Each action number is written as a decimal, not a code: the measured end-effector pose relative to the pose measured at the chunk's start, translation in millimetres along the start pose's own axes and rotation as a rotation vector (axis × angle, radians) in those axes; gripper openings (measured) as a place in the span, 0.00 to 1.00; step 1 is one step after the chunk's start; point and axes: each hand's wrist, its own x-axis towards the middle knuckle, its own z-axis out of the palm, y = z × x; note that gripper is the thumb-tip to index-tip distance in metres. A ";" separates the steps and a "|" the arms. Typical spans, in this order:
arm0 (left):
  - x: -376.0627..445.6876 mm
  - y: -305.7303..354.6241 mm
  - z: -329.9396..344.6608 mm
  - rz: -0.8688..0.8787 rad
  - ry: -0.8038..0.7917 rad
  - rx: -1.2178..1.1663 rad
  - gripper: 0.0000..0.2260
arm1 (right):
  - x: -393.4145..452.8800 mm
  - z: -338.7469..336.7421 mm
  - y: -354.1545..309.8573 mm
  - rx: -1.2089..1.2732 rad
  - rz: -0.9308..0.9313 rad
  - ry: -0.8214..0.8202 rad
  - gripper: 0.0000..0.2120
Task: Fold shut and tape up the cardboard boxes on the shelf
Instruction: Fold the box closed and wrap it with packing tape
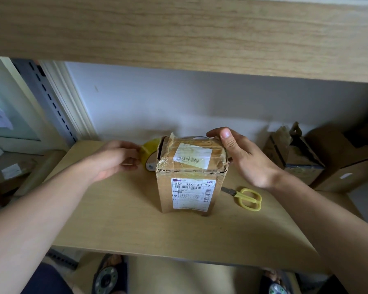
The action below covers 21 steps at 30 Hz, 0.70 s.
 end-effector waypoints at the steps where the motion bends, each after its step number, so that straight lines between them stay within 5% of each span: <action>1: -1.7 2.5 0.5 0.002 0.026 -0.019 0.10 | 0.0 0.0 -0.4 -0.002 -0.002 0.005 0.32; 11: -24.0 36.9 5.3 0.146 0.218 -0.325 0.11 | -0.4 -1.9 -5.5 0.032 -0.007 0.086 0.33; 21: -45.8 72.5 24.1 0.335 0.101 -0.524 0.11 | -0.9 0.2 -14.8 0.089 -0.034 0.112 0.28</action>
